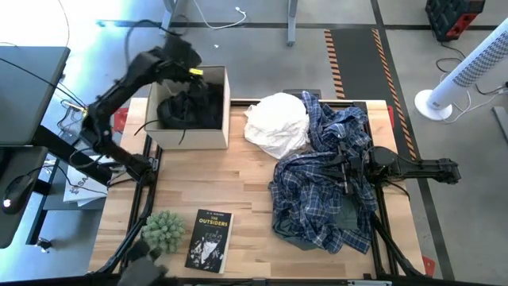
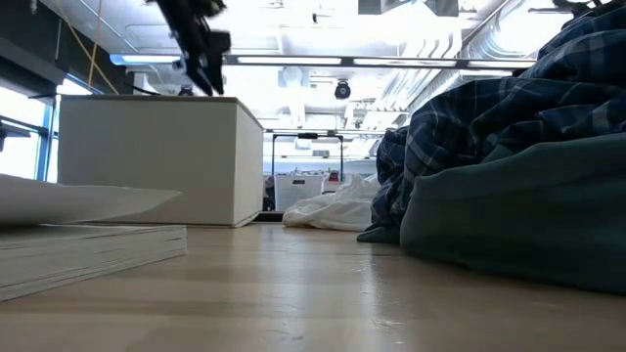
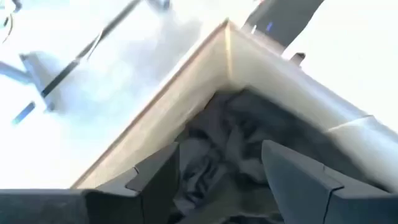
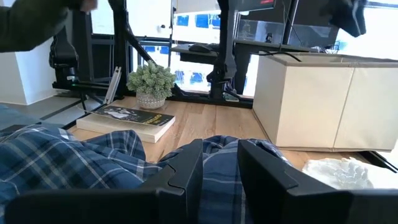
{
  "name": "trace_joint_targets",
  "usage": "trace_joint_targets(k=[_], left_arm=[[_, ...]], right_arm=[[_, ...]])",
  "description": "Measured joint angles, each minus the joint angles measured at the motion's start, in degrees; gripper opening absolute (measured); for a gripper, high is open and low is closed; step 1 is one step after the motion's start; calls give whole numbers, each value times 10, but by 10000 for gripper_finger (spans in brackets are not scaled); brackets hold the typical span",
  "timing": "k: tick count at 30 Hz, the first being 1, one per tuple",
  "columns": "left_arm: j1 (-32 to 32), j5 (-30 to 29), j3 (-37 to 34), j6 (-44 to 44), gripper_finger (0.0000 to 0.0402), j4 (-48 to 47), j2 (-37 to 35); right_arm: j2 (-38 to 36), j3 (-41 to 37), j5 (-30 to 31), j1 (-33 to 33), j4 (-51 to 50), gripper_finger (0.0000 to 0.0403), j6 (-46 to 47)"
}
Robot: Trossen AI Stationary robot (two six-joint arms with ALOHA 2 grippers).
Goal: Sort clothes
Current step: Put the bottom blue plaid shirt into the laundry organizer
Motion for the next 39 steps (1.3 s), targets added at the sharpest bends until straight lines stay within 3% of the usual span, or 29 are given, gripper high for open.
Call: trace_joint_targets(k=[6,11,14,18,21,24,27,29,35,39], left_arm=[[-51,134,-39,-12,217,13,-105],[-175,169,-169,-30,197,157,-209],[-259,169,-280,-39,187,304,-263],[-366,164,-443,-57,180,577,-294],[-437,146,-550,-60,177,810,-271],[-498,71,-613,-60,177,987,-211],[-535,7,-613,-53,177,1069,-135],[-545,0,-583,-51,177,1071,-76],[-540,97,-409,-54,178,981,108],[-521,117,-272,-24,194,881,211]], right_arm=[[0,0,0,0,0,99,0],[0,0,0,0,0,99,0],[0,0,0,0,0,99,0],[0,0,0,0,0,99,0],[0,0,0,0,0,99,0],[0,0,0,0,0,99,0],[0,0,0,0,0,99,0],[0,0,0,0,0,99,0],[0,0,0,0,0,99,0],[0,0,0,0,0,99,0]])
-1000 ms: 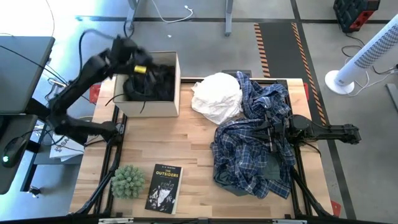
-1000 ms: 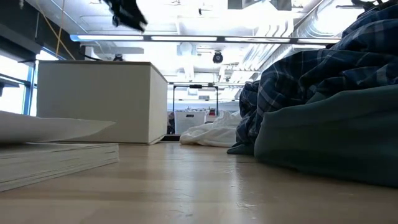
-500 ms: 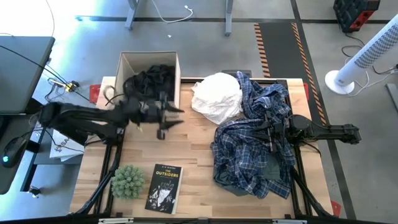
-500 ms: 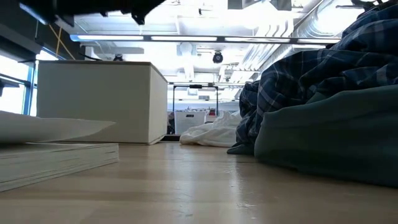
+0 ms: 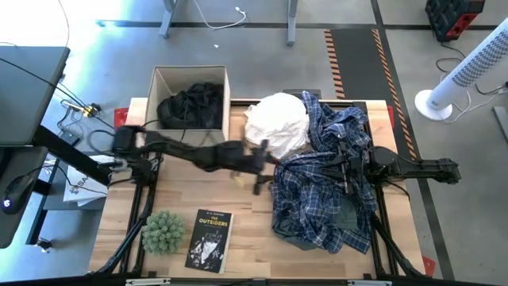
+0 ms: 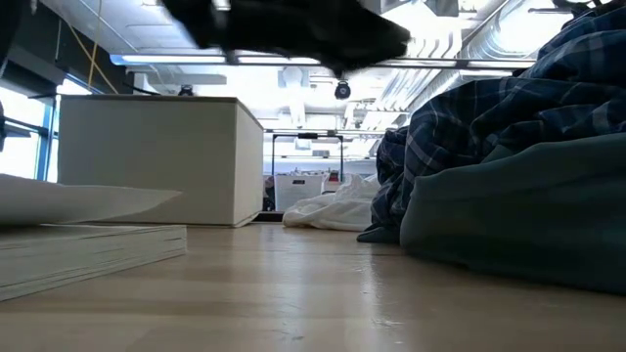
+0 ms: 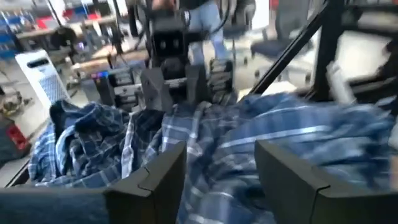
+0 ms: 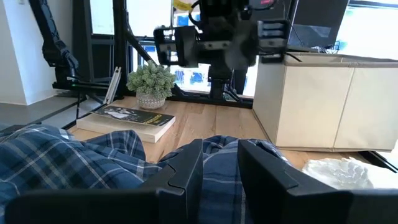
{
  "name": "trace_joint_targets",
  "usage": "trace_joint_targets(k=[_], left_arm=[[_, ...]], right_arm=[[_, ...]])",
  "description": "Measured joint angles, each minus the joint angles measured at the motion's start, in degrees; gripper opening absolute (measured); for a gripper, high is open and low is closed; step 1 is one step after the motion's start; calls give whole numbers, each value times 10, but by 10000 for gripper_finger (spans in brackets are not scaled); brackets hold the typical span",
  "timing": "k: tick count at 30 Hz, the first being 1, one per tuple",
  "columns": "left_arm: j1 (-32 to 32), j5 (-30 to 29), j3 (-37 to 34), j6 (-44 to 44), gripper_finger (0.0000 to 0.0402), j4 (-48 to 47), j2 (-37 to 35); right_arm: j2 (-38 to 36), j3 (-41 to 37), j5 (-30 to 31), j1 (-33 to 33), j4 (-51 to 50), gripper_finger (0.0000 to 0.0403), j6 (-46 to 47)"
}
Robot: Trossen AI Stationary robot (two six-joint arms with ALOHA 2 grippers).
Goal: Sort clothes
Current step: Put the bottom blue plaid shirt into the laundry organizer
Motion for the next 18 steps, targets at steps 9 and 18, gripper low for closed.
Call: trace_joint_targets(k=[9,18], left_arm=[[39,93,253,-6,260,-174,212],[16,49,411,64,202,-426,357]], right_arm=[[0,0,0,0,0,99,0],[0,0,0,0,0,99,0]])
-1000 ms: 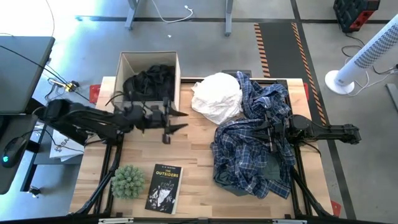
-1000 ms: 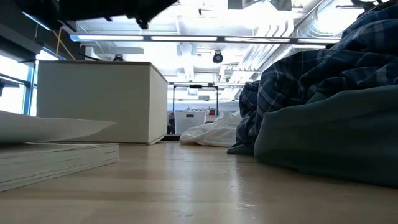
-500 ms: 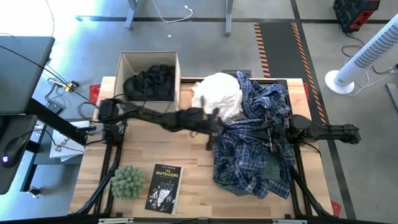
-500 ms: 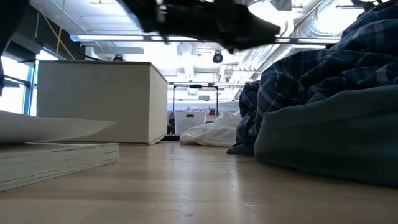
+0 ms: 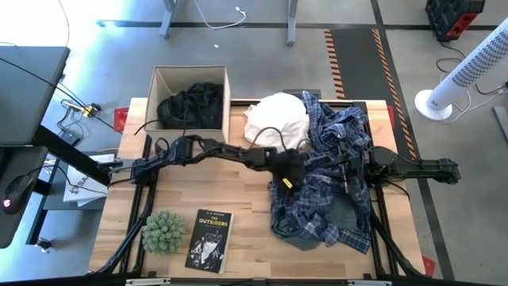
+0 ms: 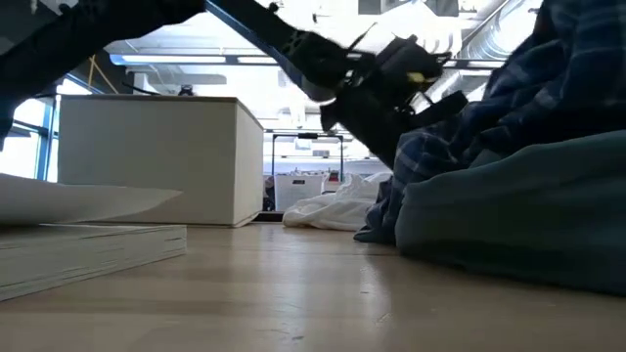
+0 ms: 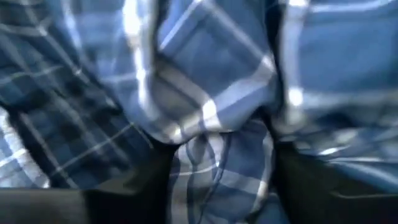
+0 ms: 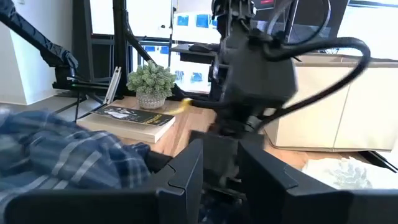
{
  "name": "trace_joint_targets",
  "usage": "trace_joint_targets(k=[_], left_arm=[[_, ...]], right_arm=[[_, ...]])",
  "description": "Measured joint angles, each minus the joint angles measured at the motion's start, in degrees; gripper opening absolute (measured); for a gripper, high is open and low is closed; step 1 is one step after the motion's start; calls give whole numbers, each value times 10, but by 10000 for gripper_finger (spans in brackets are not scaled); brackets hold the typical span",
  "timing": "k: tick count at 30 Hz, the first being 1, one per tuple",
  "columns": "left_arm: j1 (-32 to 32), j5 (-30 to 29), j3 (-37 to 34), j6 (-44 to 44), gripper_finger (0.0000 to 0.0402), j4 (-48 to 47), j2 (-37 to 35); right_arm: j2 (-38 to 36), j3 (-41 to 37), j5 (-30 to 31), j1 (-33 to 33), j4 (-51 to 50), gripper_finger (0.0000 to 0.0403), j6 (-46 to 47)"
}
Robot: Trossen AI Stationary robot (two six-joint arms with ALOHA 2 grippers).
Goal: Sort clothes
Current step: Put the bottom blue plaid shirt into the laundry organizer
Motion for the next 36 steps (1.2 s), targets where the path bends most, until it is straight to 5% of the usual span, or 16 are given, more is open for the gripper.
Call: trace_joint_targets(k=[6,10,19,24,30,36], left_arm=[[-22,-66,16,11,23,-44,-1],[-24,-45,9,7,16,-95,-56],[-6,198,11,-50,11,-156,-298],[3,222,11,-94,11,-106,-443],[-1,29,13,-55,11,-25,-608],[-2,-187,13,104,11,27,-738]], right_arm=[[0,0,0,0,0,99,0],[0,0,0,0,0,99,0],[0,0,0,0,0,99,0],[0,0,0,0,0,99,0],[0,0,0,0,0,99,0],[0,0,0,0,0,99,0]])
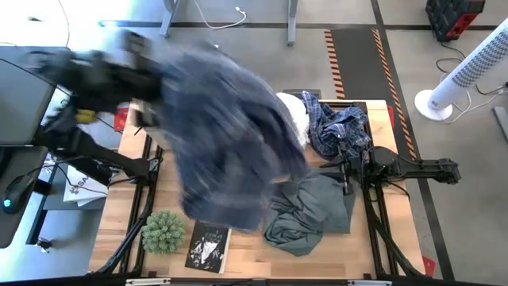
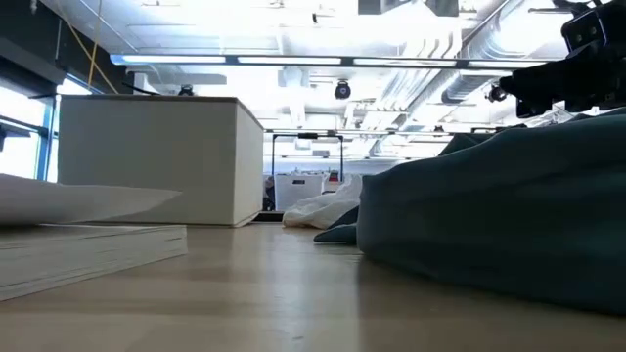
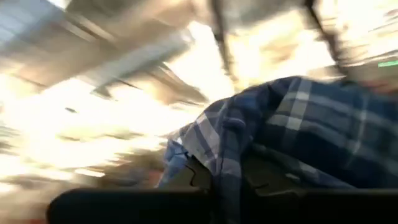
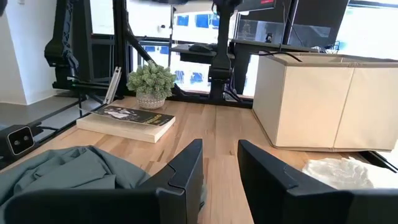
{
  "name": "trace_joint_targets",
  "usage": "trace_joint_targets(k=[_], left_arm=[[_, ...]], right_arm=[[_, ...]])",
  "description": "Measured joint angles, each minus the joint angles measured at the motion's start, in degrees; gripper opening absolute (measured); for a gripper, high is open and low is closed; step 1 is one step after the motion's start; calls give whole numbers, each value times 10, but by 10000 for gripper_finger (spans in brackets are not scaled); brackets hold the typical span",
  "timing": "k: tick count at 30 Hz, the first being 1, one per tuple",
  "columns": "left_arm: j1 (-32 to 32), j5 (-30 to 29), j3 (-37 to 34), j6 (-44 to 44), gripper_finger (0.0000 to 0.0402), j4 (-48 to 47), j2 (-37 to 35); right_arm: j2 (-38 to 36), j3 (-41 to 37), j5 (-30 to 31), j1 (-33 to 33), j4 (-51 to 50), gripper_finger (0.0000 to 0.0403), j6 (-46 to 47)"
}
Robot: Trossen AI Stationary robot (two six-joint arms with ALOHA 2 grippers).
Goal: Sort clothes
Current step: Put the bottom blue plaid shirt into the laundry organizer
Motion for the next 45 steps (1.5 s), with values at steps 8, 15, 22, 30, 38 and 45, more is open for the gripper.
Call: trace_joint_targets(k=[8,15,22,30,38,45], left_arm=[[50,-253,-2,221,11,-20,-41],[172,-292,-60,289,10,-64,-7],[265,-269,-82,323,9,-25,35],[290,-328,-79,567,8,130,48],[324,-389,-91,459,8,-72,47],[315,-261,-135,75,8,-419,51]], right_arm=[[0,0,0,0,0,99,0],[0,0,0,0,0,99,0],[0,0,0,0,0,99,0],[0,0,0,0,0,99,0],[0,0,0,0,0,99,0],[0,0,0,0,0,99,0]])
